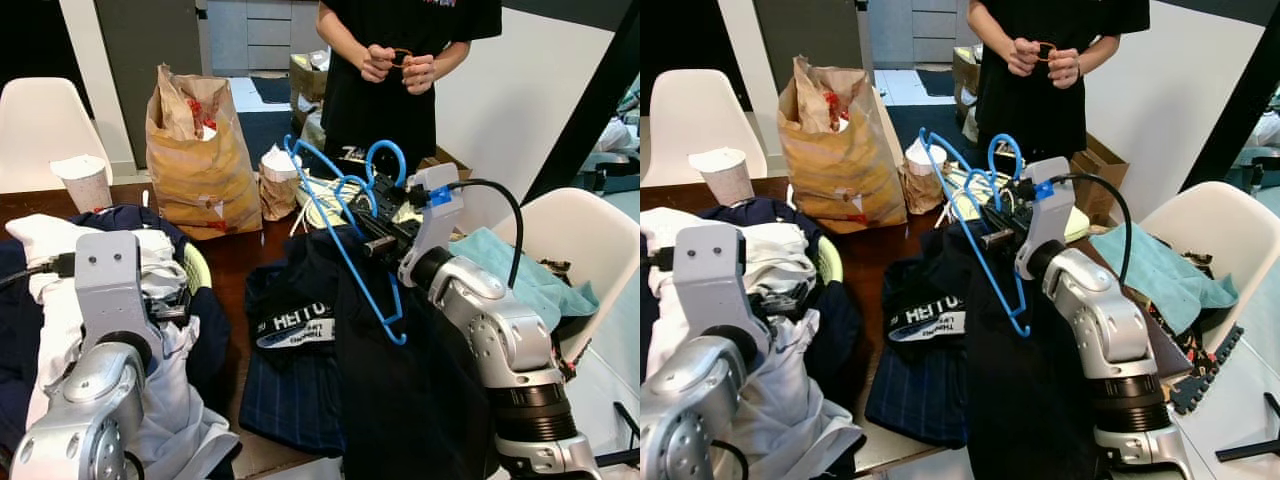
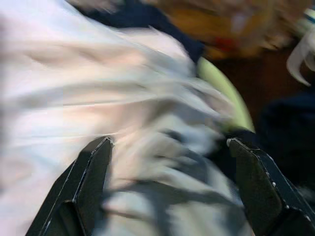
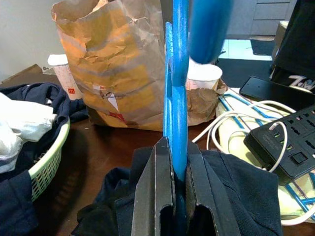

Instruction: Hang hanger

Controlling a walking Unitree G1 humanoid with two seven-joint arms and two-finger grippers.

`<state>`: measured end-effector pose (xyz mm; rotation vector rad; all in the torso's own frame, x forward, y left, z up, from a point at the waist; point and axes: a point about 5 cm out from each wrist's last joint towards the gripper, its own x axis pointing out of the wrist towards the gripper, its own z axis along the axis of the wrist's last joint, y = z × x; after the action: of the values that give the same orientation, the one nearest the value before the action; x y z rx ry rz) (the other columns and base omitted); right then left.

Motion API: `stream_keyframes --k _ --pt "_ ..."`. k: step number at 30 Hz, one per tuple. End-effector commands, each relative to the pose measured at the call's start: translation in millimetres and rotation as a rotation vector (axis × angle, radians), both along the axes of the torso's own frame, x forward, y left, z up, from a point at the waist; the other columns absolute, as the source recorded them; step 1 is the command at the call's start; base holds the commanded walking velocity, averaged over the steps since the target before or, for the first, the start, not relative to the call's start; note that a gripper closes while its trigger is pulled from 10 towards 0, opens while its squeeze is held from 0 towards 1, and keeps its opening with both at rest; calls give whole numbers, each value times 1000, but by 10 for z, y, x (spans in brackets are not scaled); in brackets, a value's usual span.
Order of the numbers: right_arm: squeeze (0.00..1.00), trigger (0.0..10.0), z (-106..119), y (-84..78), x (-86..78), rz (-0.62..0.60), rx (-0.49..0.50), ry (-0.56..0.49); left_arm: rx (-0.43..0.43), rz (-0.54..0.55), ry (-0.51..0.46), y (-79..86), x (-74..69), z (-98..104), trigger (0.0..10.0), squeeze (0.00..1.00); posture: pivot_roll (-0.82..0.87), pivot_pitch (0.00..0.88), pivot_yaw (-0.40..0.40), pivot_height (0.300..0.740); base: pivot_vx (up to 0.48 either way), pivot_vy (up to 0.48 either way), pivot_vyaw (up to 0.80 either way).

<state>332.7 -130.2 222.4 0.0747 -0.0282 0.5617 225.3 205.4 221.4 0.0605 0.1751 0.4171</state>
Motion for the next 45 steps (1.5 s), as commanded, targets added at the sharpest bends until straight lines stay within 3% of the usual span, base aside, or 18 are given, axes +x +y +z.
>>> stream_keyframes --k 1,7,13,17,18,20,21,24,25,26,27,29,30,31,32,43,45 --pt "0 10000 37 -20 17 -8 -2 -19 27 58 -64 60 -29 127 10000 0 69 0 -69 740 0 0 0" --pt "0 10000 38 -5 20 -4 1 -20 32 83 -102 82 -29 221 10000 0 67 0 -69 740 0 0 0" --pt "0 10000 53 -9 21 -7 0 -25 -10 31 -25 -20 20 45 10000 0 54 0 -70 740 0 0 0" --pt "0 10000 62 -36 19 -13 -7 -28 -82 -6 37 -105 55 -124 10000 0 44 0 -69 740 0 0 0" --pt "0 10000 62 -40 17 -13 -8 -28 -88 -11 49 -111 58 -150 8745 0 39 0 -68 740 0 0 0" --pt "0 10000 61 -43 17 -14 -9 -28 -92 -13 56 -114 61 -165 8745 0 39 0 -68 740 0 0 0" --pt "0 10000 63 -50 15 -15 -10 -29 -95 -8 62 -110 59 -172 6902 0 37 0 -68 740 0 0 0" --pt "0 10000 67 -58 11 -16 -13 -30 -95 6 68 -91 54 -174 6824 0 36 0 -66 740 0 0 0" --pt "0 10000 66 -61 9 -16 -14 -30 -93 13 68 -74 50 -173 5843 0 38 0 -69 740 0 0 0" --pt "0 10000 66 -61 9 -16 -14 -30 -93 13 68 -74 50 -173 5843 0 38 0 -69 740 0 0 0" --pt "0 10000 59 -60 7 -16 -15 -29 -88 25 66 -44 44 -170 4353 0 40 0 -68 740 0 0 0" --pt "0 10000 56 -60 7 -17 -16 -28 -84 33 64 -25 40 -167 4353 0 41 0 -69 740 0 0 0" --pt "0 10000 55 -54 8 -15 -15 -27 -78 42 56 -3 39 -153 1608 0 41 0 -69 740 0 0 0" --pt "0 10000 55 -54 8 -15 -15 -27 -78 42 56 -3 39 -153 1608 0 41 0 -69 740 0 0 0" --pt "0 10000 53 -49 6 -13 -15 -27 -71 49 46 12 37 -139 0 0 43 0 -71 740 0 0 0" --pt "0 10000 54 -43 13 -9 -18 -27 -38 59 18 40 31 -100 0 0 44 0 -75 740 0 0 0" --pt "0 10000 55 -38 16 -8 -17 -27 15 40 -49 60 65 30 0 0 46 0 -76 740 0 0 0"
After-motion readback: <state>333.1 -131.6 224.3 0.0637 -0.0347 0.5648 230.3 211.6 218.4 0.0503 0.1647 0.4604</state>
